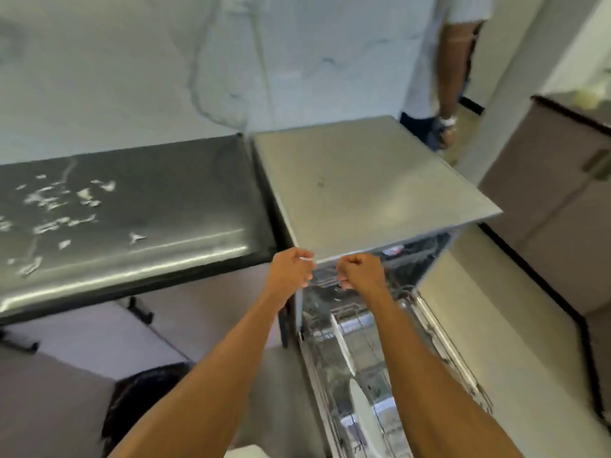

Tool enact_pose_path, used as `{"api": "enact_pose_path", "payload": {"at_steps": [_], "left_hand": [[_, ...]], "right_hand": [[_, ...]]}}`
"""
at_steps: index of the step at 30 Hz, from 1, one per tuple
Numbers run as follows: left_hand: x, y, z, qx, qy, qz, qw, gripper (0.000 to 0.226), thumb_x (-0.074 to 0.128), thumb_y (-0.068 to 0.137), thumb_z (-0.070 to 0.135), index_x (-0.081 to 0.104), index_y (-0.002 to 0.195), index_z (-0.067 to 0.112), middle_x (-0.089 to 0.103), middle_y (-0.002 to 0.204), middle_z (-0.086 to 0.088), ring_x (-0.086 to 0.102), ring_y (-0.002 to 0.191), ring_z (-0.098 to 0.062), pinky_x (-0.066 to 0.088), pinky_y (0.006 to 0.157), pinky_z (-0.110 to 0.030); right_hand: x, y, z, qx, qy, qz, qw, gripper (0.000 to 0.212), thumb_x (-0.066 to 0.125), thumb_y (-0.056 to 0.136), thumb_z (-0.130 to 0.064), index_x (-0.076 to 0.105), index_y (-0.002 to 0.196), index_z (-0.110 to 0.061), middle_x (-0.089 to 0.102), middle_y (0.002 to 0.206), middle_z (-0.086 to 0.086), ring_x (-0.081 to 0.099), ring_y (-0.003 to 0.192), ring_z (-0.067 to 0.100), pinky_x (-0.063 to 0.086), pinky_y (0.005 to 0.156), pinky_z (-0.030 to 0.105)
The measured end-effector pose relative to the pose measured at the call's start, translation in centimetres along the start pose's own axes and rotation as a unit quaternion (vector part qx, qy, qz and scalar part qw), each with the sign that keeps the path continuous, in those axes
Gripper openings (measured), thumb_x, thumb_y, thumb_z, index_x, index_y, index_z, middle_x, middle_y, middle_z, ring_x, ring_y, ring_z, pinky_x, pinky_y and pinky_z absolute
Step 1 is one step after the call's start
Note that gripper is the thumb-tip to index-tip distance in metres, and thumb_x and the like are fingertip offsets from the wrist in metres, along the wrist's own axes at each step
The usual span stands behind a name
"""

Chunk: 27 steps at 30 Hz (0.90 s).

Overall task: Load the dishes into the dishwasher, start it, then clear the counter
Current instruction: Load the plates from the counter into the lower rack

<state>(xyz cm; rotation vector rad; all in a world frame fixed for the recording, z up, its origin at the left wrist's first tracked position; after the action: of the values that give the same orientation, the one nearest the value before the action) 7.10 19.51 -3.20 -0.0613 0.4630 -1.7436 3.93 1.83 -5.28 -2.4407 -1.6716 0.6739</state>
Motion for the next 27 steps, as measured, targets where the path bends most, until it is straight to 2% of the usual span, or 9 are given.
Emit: {"api": "enact_pose_path", "payload": {"at_steps": [2,4,7,11,14,17,20,23,27], "left_hand": [[-5.1,-0.7,-1.0,-0.007,-0.027,0.04,0.999,0.019,0.059,0.087,0.0,0.064,0.103,0.008,0.063,0.077,-0.005,0.061,0.061,-0.016,0.055,0.06,-0.032],[-10.9,-1.7,-2.2,-0.004,-0.039,0.099,0.994,0.022,0.063,0.085,0.0,0.065,0.107,0.003,0.061,0.068,-0.005,0.056,0.053,-0.014,0.049,0.053,-0.027],[-18.9,-4.4,-3.7,0.002,-0.057,0.18,0.982,0.017,0.066,0.083,0.004,0.068,0.099,0.008,0.065,0.07,-0.008,0.059,0.055,-0.017,0.053,0.059,-0.033],[-28.8,-9.1,-6.7,-0.001,-0.083,0.24,0.967,0.017,0.068,0.084,0.008,0.068,0.101,0.008,0.068,0.078,-0.013,0.062,0.062,-0.019,0.056,0.066,-0.037],[-36.8,-12.5,-9.1,0.001,-0.086,0.293,0.952,0.017,0.067,0.085,0.01,0.067,0.102,0.008,0.068,0.088,-0.014,0.064,0.062,-0.016,0.056,0.062,-0.031],[-43.4,-15.4,-11.4,-0.001,-0.091,0.351,0.932,0.012,0.068,0.084,0.009,0.067,0.096,0.011,0.067,0.085,-0.01,0.064,0.06,-0.015,0.055,0.06,-0.031],[-49.0,-18.1,-14.3,-0.022,-0.106,0.405,0.908,0.011,0.067,0.083,0.005,0.067,0.091,0.013,0.067,0.081,-0.01,0.062,0.058,-0.018,0.055,0.054,-0.03],[-53.4,-19.7,-16.6,-0.042,-0.128,0.442,0.887,0.012,0.066,0.083,0.004,0.067,0.091,0.013,0.066,0.079,-0.01,0.062,0.06,-0.019,0.057,0.061,-0.036],[-58.3,-20.9,-19.0,-0.062,-0.15,0.495,0.853,0.015,0.066,0.084,0.004,0.064,0.087,0.019,0.066,0.083,-0.007,0.061,0.061,-0.017,0.056,0.063,-0.037]], "right_hand": [[4.3,-0.6,-2.5,-0.027,-0.021,-0.036,0.999,0.011,0.066,0.084,-0.008,0.071,0.08,0.0,0.07,0.07,0.016,0.07,0.058,0.02,0.061,0.061,0.038],[9.3,-1.9,-4.7,-0.044,-0.032,-0.086,0.995,0.007,0.065,0.083,-0.006,0.072,0.081,-0.007,0.07,0.069,0.011,0.069,0.058,0.021,0.057,0.055,0.033],[16.2,-4.4,-7.7,-0.078,-0.049,-0.136,0.986,0.011,0.067,0.081,-0.005,0.07,0.076,-0.015,0.072,0.079,0.011,0.069,0.064,0.024,0.055,0.057,0.032],[25.0,-8.6,-10.4,-0.101,-0.052,-0.183,0.976,0.011,0.067,0.082,-0.002,0.07,0.08,-0.012,0.072,0.081,0.014,0.071,0.066,0.024,0.055,0.056,0.03],[32.6,-11.9,-12.0,-0.105,-0.055,-0.234,0.965,0.007,0.066,0.085,-0.003,0.069,0.09,-0.007,0.07,0.081,0.012,0.069,0.066,0.023,0.053,0.051,0.026],[39.5,-14.5,-12.9,-0.116,-0.06,-0.277,0.952,0.007,0.066,0.087,-0.004,0.067,0.094,-0.006,0.069,0.082,0.012,0.067,0.064,0.021,0.055,0.053,0.027],[46.2,-17.0,-13.5,-0.124,-0.079,-0.327,0.934,0.007,0.067,0.087,-0.005,0.066,0.094,-0.008,0.07,0.083,0.012,0.068,0.064,0.022,0.058,0.061,0.034],[51.7,-18.5,-14.6,-0.134,-0.09,-0.365,0.917,0.008,0.069,0.087,-0.006,0.067,0.095,-0.007,0.071,0.082,0.012,0.068,0.065,0.021,0.06,0.069,0.041],[59.1,-19.5,-16.5,-0.148,-0.096,-0.417,0.892,0.009,0.068,0.087,-0.004,0.067,0.095,-0.007,0.071,0.081,0.012,0.068,0.067,0.02,0.06,0.067,0.038]]}}
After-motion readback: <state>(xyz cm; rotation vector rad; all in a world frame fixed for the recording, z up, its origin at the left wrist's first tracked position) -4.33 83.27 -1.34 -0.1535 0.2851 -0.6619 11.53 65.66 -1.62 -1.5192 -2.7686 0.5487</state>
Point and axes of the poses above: each hand's wrist, its own y-axis towards the middle knuckle, its own x-axis out of the palm, z = x × y, the point moved 7 cm from there along y, towards the middle knuckle
